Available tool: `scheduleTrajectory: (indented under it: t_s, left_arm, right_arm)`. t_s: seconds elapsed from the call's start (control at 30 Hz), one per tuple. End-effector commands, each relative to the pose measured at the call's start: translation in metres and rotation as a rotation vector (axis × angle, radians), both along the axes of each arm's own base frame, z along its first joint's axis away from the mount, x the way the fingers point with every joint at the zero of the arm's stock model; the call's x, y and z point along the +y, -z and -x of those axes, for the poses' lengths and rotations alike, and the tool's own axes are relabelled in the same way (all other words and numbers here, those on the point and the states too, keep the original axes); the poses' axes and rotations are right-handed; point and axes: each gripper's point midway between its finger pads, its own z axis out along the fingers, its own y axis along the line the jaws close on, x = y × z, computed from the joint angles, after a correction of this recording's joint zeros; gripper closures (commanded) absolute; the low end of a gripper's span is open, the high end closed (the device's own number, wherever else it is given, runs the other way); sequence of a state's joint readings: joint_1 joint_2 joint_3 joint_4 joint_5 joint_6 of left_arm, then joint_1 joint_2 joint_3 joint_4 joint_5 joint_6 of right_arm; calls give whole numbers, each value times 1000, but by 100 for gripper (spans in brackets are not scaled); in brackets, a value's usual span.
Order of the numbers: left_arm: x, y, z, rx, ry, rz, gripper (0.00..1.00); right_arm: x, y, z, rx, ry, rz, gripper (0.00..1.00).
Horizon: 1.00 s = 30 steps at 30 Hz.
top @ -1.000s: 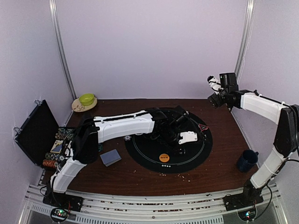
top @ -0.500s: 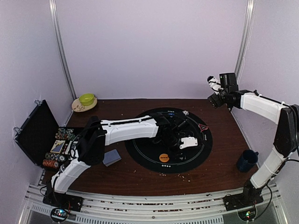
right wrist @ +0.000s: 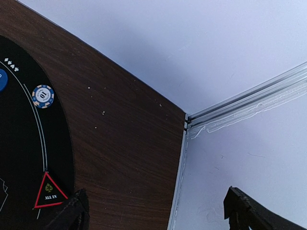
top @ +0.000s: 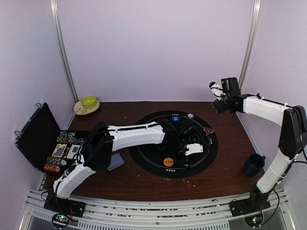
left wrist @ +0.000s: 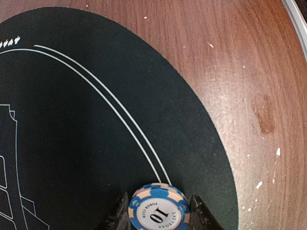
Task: Distribute texas hold em gaming equipment
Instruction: Place the poker chips pile at the big blind area.
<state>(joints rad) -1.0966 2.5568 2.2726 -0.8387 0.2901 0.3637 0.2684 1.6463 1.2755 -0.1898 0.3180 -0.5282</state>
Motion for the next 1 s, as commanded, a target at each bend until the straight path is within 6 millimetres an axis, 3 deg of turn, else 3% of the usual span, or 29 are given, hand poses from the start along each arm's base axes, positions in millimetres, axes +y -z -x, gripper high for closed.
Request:
scheduleTrajectory:
  t_s: [0.0, 0.27, 0.43, 0.6, 0.8, 0.87, 0.97]
  left_arm:
    - [-11, 1, 5, 15, 7, 25, 69]
    - [-7, 12, 9, 23, 11, -4, 65]
    - [-6, 14, 10, 14, 17, -14, 47]
    - [-5, 11, 11, 6, 20, -18, 36]
    - [-6, -8, 3, -39, 3, 1, 16]
    - [-7, -21, -2, -73, -8, 14, 5]
    - [-4, -49, -11, -145, -26, 33, 2]
  right_arm:
    - [2, 5, 0, 1, 9, 19, 0]
    - [1, 5, 1, -2, 10, 20, 0]
    - [2, 4, 1, -4, 10, 22, 0]
    - [1, 5, 1, -4, 12, 26, 0]
    - [1, 6, 1, -3, 12, 28, 0]
    - [2, 7, 1, -2, 11, 31, 0]
    - [3, 8, 0, 1, 9, 32, 0]
